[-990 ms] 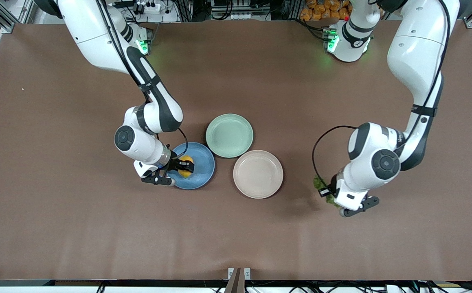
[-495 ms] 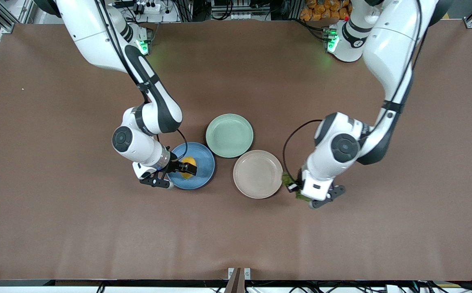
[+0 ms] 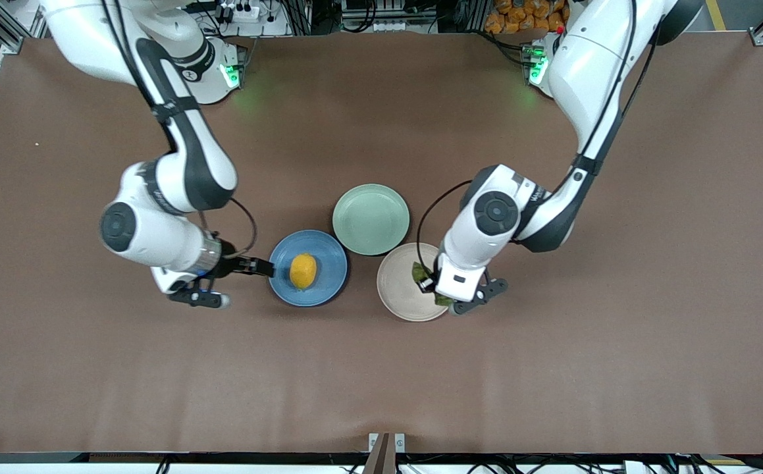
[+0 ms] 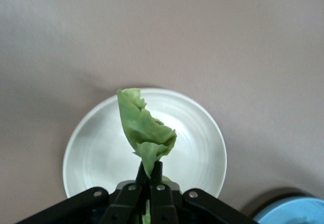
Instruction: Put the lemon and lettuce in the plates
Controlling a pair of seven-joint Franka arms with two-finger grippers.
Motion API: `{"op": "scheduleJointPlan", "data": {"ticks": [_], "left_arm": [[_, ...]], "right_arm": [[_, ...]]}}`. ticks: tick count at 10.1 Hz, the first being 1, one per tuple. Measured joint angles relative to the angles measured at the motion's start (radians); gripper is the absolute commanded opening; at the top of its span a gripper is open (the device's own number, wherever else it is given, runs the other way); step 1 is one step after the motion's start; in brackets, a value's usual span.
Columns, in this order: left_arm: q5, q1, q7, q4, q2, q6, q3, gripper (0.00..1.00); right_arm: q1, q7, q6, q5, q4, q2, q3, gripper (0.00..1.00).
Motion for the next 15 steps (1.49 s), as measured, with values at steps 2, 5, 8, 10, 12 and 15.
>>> {"op": "scheduleJointPlan", "data": {"ticks": [2, 5, 8, 10, 12, 15], "left_arm": [[0.034, -0.02, -0.004, -0.003, 0.01, 0.0, 0.003, 1.0], [0.059, -0.007, -0.004, -0.002, 0.01, -0.007, 0.017, 1.0], [0.136, 0.071, 0.001, 0.012, -0.016, -0.084, 0.026, 1.0], [0.151, 0.15, 0.065, 0.016, -0.047, -0.143, 0.027, 1.0], [0.151, 0.225, 0.169, 0.016, -0.081, -0.201, 0.027, 1.0], [0.151, 0.285, 0.283, 0.015, -0.104, -0.295, 0.026, 1.0]], "right_arm": [[-0.063, -0.104, -0.012, -0.011, -0.004, -0.027, -0.006, 1.0], [-0.189, -0.227, -0.124, -0.078, -0.05, -0.118, -0.008, 1.0], [-0.254, -0.244, -0.216, -0.195, -0.071, -0.218, -0.006, 1.0], [-0.286, -0.244, -0.228, -0.231, -0.075, -0.253, 0.006, 1.0], [-0.3, -0.245, -0.258, -0.303, -0.069, -0.3, 0.019, 1.0], [-0.303, -0.244, -0.402, -0.332, 0.005, -0.365, 0.024, 1.0]]}}
